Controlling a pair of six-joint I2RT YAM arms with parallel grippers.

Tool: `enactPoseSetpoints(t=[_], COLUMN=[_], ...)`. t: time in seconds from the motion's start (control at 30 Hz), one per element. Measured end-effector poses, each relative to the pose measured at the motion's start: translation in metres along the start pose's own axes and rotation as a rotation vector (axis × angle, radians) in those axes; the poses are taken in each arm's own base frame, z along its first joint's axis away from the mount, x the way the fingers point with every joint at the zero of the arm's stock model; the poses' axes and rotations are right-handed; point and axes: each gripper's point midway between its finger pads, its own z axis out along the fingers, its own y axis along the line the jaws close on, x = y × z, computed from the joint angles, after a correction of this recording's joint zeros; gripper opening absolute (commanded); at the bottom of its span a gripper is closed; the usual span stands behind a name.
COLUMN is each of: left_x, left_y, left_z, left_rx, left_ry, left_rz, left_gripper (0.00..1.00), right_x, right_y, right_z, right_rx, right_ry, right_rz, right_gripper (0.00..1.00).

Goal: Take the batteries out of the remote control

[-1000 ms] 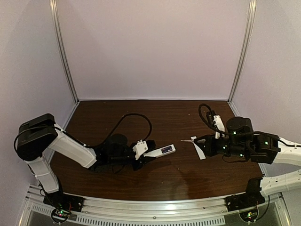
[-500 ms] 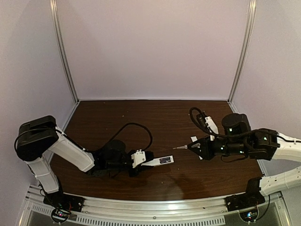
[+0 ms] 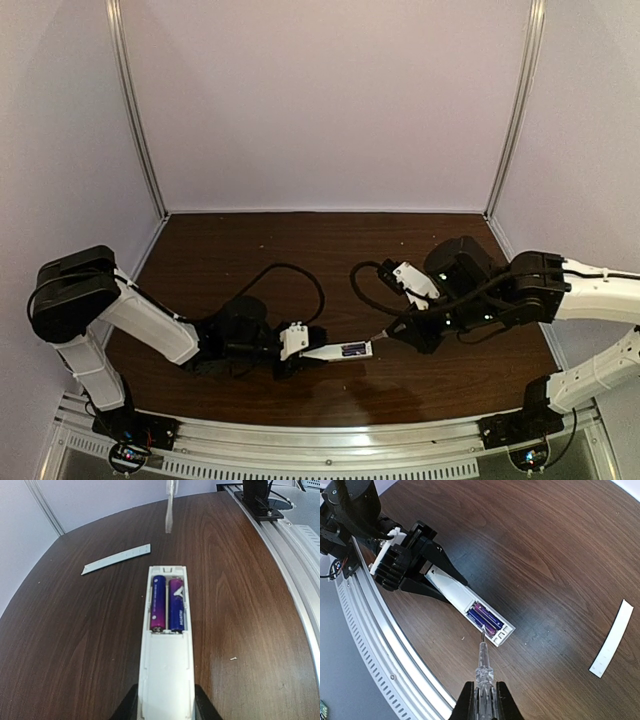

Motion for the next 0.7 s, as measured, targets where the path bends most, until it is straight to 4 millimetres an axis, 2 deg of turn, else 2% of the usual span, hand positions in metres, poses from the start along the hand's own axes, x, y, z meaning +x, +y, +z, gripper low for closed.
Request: enactPoseSetpoints(t=[0.23, 0.5, 0.7], left_x=[0.005, 0.008, 0.009], left_y=[-0.002, -0.002, -0.003], left_z=[0.001, 0.006, 0.008], left_rx=[0.014, 0.019, 0.028], left_ry=[0.026, 0.036, 0.038], left_rz=[0.001, 0.004, 0.007], left_gripper=[0.0, 0.0, 0.0], right_x=[0.01, 0.007, 0.012], right_y=[-0.003, -0.009, -0.011], right_z=[0.009, 0.01, 0.018], right_rx=[0.047, 0.1, 0.118], right_ry=[0.098, 0.116, 0.143], right_rz=[-0.024, -0.033, -0.04], right_gripper=[0.0, 0.0, 0.0])
